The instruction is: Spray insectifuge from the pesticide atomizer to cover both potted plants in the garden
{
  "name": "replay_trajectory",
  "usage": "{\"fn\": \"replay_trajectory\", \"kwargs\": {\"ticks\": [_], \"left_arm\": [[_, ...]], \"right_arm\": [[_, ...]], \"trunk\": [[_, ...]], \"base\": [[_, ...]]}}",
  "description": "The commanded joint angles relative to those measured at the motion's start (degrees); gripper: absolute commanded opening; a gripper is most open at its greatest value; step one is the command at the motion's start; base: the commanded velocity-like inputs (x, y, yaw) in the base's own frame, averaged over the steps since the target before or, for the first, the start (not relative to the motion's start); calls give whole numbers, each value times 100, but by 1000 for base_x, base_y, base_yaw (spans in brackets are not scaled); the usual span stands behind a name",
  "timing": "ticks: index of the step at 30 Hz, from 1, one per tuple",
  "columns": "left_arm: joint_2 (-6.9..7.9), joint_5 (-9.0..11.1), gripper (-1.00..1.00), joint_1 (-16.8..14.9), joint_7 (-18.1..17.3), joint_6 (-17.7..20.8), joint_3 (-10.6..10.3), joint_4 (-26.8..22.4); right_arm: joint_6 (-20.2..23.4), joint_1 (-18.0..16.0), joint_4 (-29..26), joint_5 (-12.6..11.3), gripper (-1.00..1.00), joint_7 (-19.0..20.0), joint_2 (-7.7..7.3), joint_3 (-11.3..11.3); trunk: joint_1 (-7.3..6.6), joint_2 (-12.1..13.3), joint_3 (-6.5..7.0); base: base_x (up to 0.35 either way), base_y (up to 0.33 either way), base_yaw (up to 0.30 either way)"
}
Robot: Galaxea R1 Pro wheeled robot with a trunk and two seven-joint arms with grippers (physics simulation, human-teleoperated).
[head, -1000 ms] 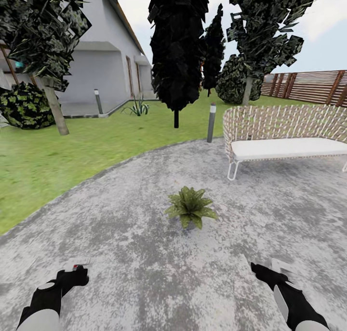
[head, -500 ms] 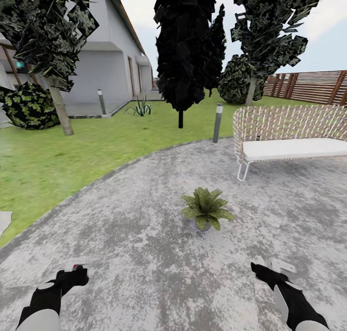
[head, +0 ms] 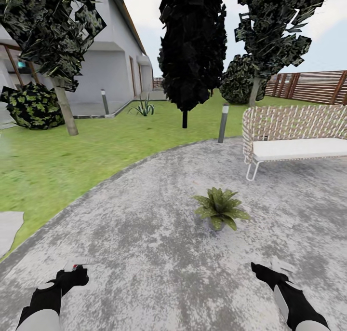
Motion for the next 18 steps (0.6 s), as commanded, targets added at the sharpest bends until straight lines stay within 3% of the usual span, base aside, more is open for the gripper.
{"fn": "replay_trajectory", "kwargs": {"ticks": [1, 6, 18], "left_arm": [[-5, -32, -100, -9, -35, -11, 34, -9], [-5, -32, -100, -9, -35, -11, 40, -9], [-5, -32, -100, -9, -35, -11, 38, -9]], "right_arm": [[31, -4, -11, 63, 100, 50, 2, -46], [28, -4, 1, 70, 100, 50, -9, -46], [28, -4, 9, 71, 100, 50, -7, -46]], "trunk": [[-1, -3, -5], [-1, -3, -5], [-1, -3, -5]], "base": [[0, 292, 0], [0, 136, 0], [0, 5, 0]]}}
